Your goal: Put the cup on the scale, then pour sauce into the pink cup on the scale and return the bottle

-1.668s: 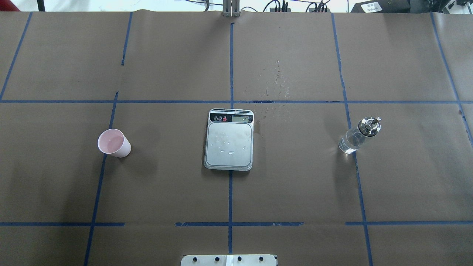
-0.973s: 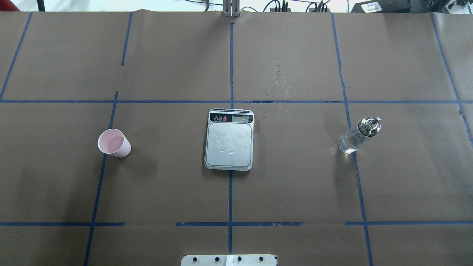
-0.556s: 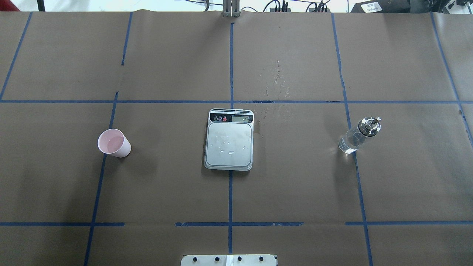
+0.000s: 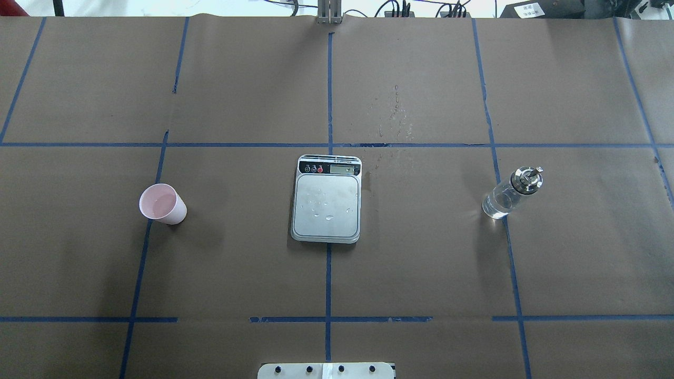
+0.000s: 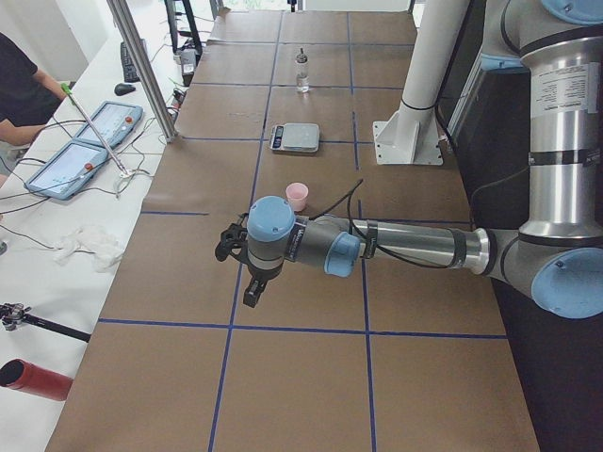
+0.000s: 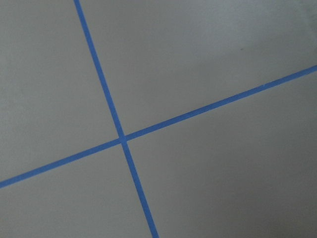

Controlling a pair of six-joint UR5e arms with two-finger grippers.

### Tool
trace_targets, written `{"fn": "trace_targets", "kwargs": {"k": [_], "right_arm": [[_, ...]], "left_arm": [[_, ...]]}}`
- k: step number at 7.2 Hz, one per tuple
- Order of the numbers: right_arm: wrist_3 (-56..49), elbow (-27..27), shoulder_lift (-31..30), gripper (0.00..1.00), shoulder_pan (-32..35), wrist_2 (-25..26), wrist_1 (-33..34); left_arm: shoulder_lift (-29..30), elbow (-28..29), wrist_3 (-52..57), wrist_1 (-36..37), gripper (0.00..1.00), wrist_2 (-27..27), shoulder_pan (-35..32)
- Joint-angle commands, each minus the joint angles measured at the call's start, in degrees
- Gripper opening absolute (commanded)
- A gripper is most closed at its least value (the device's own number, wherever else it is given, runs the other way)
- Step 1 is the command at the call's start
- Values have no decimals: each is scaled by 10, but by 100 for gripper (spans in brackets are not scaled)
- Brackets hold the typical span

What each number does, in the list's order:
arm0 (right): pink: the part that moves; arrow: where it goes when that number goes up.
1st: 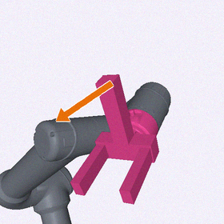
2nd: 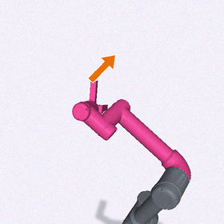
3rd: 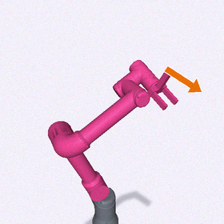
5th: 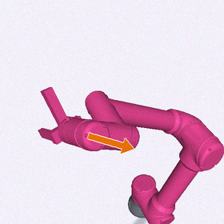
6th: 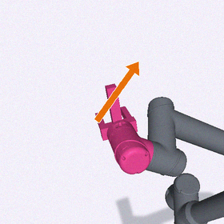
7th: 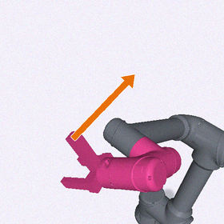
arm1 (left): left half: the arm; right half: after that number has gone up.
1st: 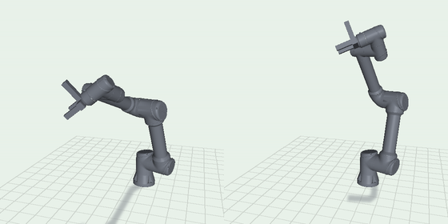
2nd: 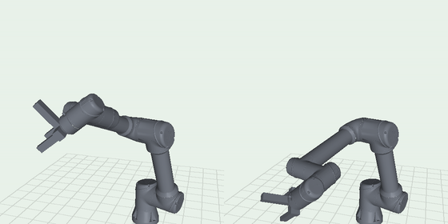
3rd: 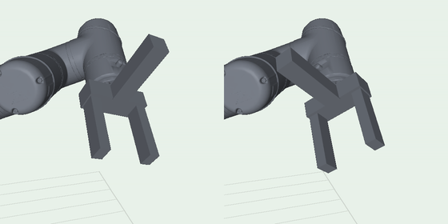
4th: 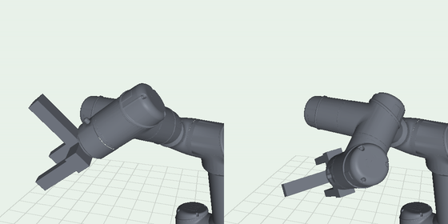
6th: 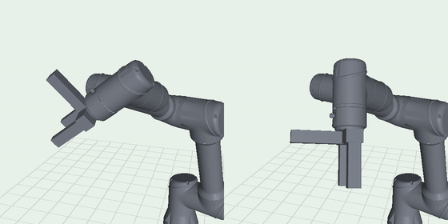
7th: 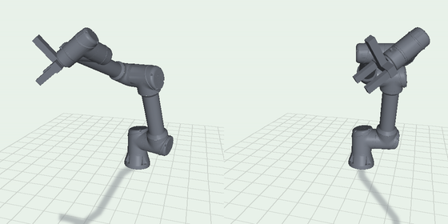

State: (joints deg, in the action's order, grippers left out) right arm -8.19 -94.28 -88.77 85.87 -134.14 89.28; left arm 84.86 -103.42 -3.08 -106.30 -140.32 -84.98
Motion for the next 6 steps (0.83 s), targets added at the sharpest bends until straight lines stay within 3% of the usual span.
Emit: {"fn": "trace_targets", "kwargs": {"k": [1, 3, 5, 6], "right_arm": [[0, -1, 1, 100, 0, -9, -1], [1, 2, 4, 100, 0, -9, -1], [0, 6, -2, 100, 0, -9, -35], [0, 13, -2, 100, -4, -9, -51]], "left_arm": [[5, -73, -139, -4, 100, -10, 84], [56, -76, -275, 1, 100, 10, 189], [97, -59, -411, -1, 100, 90, 295], [97, -59, -417, -4, 100, 88, 300]]}}
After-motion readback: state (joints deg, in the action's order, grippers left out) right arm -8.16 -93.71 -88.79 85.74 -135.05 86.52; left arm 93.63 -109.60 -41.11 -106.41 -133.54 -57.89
